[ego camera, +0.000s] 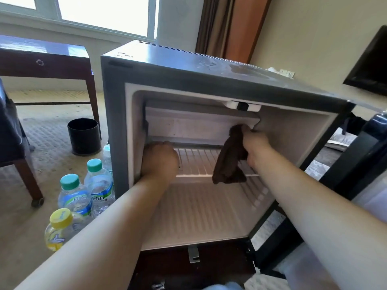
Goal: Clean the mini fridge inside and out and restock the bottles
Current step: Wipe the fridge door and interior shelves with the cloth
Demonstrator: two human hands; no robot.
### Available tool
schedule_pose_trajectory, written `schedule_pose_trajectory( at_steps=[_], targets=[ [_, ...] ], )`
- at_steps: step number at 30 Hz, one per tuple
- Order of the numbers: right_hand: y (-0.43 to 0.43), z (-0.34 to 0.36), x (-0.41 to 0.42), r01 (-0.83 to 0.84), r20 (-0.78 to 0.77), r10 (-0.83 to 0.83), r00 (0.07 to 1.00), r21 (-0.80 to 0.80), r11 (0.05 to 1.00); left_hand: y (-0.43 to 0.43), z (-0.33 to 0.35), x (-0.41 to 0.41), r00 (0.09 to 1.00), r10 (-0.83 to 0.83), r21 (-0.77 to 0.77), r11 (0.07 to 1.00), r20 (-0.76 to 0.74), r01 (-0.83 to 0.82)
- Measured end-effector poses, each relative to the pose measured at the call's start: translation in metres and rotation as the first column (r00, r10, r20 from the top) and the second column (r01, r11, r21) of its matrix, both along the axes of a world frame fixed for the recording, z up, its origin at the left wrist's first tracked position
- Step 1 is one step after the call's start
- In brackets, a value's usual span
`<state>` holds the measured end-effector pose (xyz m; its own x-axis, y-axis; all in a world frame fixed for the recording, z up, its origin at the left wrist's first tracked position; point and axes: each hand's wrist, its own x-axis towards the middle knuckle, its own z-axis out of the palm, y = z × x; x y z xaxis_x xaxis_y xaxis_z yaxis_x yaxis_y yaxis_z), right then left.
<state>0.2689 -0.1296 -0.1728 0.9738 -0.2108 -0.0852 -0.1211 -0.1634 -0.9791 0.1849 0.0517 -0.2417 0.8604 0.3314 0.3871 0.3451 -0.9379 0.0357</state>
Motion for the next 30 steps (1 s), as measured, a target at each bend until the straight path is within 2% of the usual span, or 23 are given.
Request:
schedule_pose_trajectory(
  at_steps=[2,3,4,5,6,7,8,9,10,13,16,21,25,30],
  targets=[
    [-0.004,0.005,-0.006,0.140,0.205,-0.140,0.969,0.012,0.990,-0.001,0.001,-0.002,1.000,0.006,-0.014,1.000,-0.009,-0.006],
    [-0.008,0.005,-0.012,0.179,0.333,-0.150,0.931,-0.058,0.982,-0.001,0.002,-0.002,1.000,0.015,-0.038,0.999,0.004,-0.015],
    [-0.011,0.001,-0.017,0.171,0.434,-0.068,0.898,-0.204,0.964,-0.001,0.003,-0.002,1.000,0.024,-0.059,0.998,0.010,-0.024],
    [-0.014,-0.008,-0.023,0.112,0.470,0.102,0.877,-0.405,0.907,-0.002,0.004,-0.002,1.000,0.025,-0.061,0.998,0.019,-0.023],
    [-0.018,-0.020,-0.026,0.003,0.403,0.303,0.863,-0.605,0.796,-0.002,0.004,-0.002,0.999,0.025,-0.064,0.998,0.023,-0.023],
    [-0.022,-0.035,-0.030,-0.129,0.268,0.486,0.832,-0.758,0.639,-0.002,0.003,-0.002,0.999,0.024,-0.075,0.997,0.028,-0.022],
    [-0.026,-0.050,-0.033,-0.217,0.143,0.594,0.792,-0.844,0.491,-0.002,0.003,-0.002,0.999,0.025,-0.088,0.996,0.037,-0.022],
    [-0.030,-0.062,-0.035,-0.234,0.086,0.637,0.766,-0.885,0.402,-0.001,0.002,-0.001,0.998,0.024,-0.106,0.994,0.052,-0.019],
    [-0.032,-0.067,-0.040,-0.202,0.097,0.640,0.762,-0.904,0.377,-0.001,0.002,-0.001,0.998,0.024,-0.116,0.993,0.064,-0.016],
    [-0.036,-0.068,-0.055,-0.063,0.235,0.602,0.763,-0.900,0.431,-0.002,0.003,-0.003,0.998,0.015,-0.108,0.994,0.060,-0.009],
    [-0.044,-0.066,-0.068,-0.036,0.272,0.595,0.756,-0.891,0.453,-0.003,0.005,-0.007,0.999,0.009,-0.081,0.997,0.039,-0.005],
    [-0.049,-0.067,-0.054,-0.096,0.294,0.647,0.703,-0.863,0.496,-0.003,0.007,-0.010,0.998,0.010,-0.124,0.992,0.057,-0.003],
    [-0.025,-0.069,-0.011,-0.148,0.237,0.616,0.751,-0.849,0.508,-0.005,0.005,-0.010,1.000,-0.017,0.001,1.000,0.015,0.017],
    [-0.006,-0.066,0.015,-0.164,0.230,0.593,0.771,-0.829,0.535,-0.003,0.006,-0.006,1.000,-0.013,-0.054,0.998,0.017,0.014]
  ],
)
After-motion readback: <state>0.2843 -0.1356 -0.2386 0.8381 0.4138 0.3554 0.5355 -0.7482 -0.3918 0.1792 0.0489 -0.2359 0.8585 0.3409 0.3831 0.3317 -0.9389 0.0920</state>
